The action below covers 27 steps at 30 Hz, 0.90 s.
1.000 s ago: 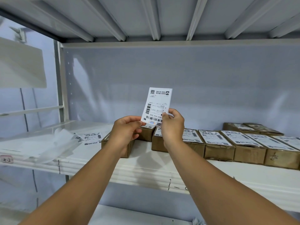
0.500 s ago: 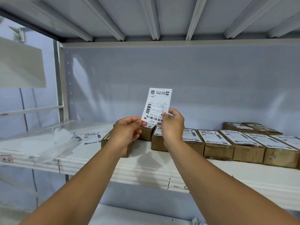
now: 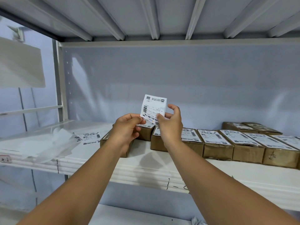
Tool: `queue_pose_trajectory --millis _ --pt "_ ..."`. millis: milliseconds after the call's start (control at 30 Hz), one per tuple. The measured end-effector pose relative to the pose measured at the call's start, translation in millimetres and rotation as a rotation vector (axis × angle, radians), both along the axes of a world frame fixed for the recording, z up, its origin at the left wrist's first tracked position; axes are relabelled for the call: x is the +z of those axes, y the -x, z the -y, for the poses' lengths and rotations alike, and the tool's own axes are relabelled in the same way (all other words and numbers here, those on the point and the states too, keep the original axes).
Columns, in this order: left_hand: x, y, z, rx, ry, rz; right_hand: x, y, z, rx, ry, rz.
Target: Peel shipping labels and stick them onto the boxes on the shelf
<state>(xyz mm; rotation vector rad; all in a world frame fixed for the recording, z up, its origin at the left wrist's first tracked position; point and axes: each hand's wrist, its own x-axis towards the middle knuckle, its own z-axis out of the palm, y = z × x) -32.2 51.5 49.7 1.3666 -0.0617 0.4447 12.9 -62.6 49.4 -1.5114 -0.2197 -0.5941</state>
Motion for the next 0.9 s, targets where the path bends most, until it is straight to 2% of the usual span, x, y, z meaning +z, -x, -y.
queue_pose_trajectory --millis 133,300,400,567,733,833,900 --pt "0.5 -1.4 1.5 0.003 0.056 0.047 0.7 7.6 -4.8 -0.035 0.312 0.144" --pt "1.8 -3.9 4.1 0.050 0.086 0.123 5.4 16.9 -17.0 -0.061 0.453 0.213" --pt "-0.3 -7.0 3.1 0.073 -0.005 0.164 10.9 19.9 -21.1 -0.003 0.428 0.198" --pt "-1.5 -5.6 0.2 0.174 -0.159 0.249 13.4 25.0 -19.4 0.262 0.246 0.111" --pt "-6.3 -6.4 -0.3 0.296 -0.289 0.282 12.7 21.3 -21.5 0.236 0.204 0.097" --pt "-3.8 -4.3 2.3 0.269 -0.251 0.275 13.7 19.5 -21.1 0.152 0.197 0.087" --pt "-1.6 -2.7 2.7 0.157 -0.054 0.222 12.7 15.5 -21.1 0.102 0.150 0.063"
